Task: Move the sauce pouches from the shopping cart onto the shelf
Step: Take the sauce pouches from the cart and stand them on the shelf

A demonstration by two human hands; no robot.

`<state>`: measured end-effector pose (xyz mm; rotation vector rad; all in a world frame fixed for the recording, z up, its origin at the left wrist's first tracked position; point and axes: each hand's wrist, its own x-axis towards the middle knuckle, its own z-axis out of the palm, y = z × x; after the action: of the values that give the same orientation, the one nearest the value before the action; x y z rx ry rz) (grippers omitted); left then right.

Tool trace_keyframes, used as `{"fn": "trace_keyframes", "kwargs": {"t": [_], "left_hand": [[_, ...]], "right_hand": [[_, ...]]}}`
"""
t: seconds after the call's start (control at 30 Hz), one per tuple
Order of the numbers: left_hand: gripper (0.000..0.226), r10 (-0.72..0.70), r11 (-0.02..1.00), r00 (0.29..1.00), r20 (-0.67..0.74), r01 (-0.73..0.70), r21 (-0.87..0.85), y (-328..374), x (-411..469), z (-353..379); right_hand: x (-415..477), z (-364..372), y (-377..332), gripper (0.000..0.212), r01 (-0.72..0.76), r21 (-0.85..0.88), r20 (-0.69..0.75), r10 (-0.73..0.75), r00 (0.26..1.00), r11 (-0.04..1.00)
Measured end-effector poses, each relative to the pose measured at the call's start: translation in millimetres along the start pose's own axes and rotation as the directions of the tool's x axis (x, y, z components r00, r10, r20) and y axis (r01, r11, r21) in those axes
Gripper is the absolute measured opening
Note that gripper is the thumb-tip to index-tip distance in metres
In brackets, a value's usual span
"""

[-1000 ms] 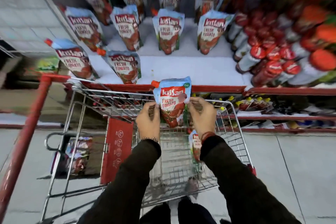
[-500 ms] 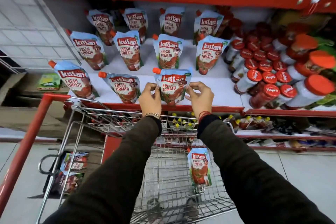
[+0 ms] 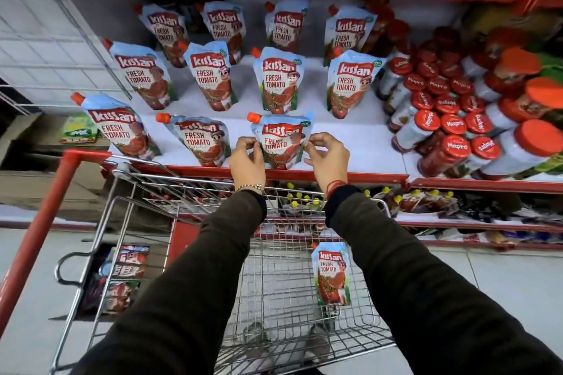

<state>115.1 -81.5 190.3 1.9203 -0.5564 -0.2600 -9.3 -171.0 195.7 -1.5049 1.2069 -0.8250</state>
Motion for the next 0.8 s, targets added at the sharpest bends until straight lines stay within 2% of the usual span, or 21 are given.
{"fn": "trace_keyframes", "kwargs": {"t": [0.1, 0.3, 0.5, 0.63, 0.73, 0.8], "left_hand": [[0.021, -0.029, 1.000, 1.000, -0.003, 0.029, -0.007, 2.8, -4.4, 0.5], [0.031, -0.061, 0.998, 0.998, 0.033, 0.062, -0.007, 3.7, -12.1, 2.1], [0.030, -0.123, 0.984, 0.992, -0.011, 0.120, -0.129, 5.0, -29.9, 0.4], [0.022, -0.105, 0.971, 0.994, 0.000, 0.102, -0.215, -16.9, -72.8, 9.7], [0.020, -0.091, 0.979, 0.994, 0.066, 0.102, -0.178, -43.6, -109.9, 27.8], [0.021, -0.130, 0.984, 0.983, 0.129, 0.143, -0.103, -67.0, -132.1, 43.6]], "right_hand": [[-3.2, -1.4, 0.1, 0.008, 0.008, -0.006, 0.023, -0.008, 1.000, 1.000], [-6.1, -5.8, -4.3, 0.021, 0.039, -0.064, 0.119, -0.032, 0.992, 0.997], [-20.3, -25.2, 3.5, 0.029, 0.047, -0.069, 0.094, -0.040, 0.995, 0.996], [-44.1, -45.2, 38.5, 0.022, 0.052, -0.088, 0.064, -0.046, 0.997, 0.995], [-63.4, -57.7, 76.3, 0.021, -0.007, -0.110, 0.094, 0.017, 0.995, 0.994], [-72.4, -66.6, 105.0, 0.020, -0.064, -0.156, 0.120, 0.084, 0.989, 0.986]]}}
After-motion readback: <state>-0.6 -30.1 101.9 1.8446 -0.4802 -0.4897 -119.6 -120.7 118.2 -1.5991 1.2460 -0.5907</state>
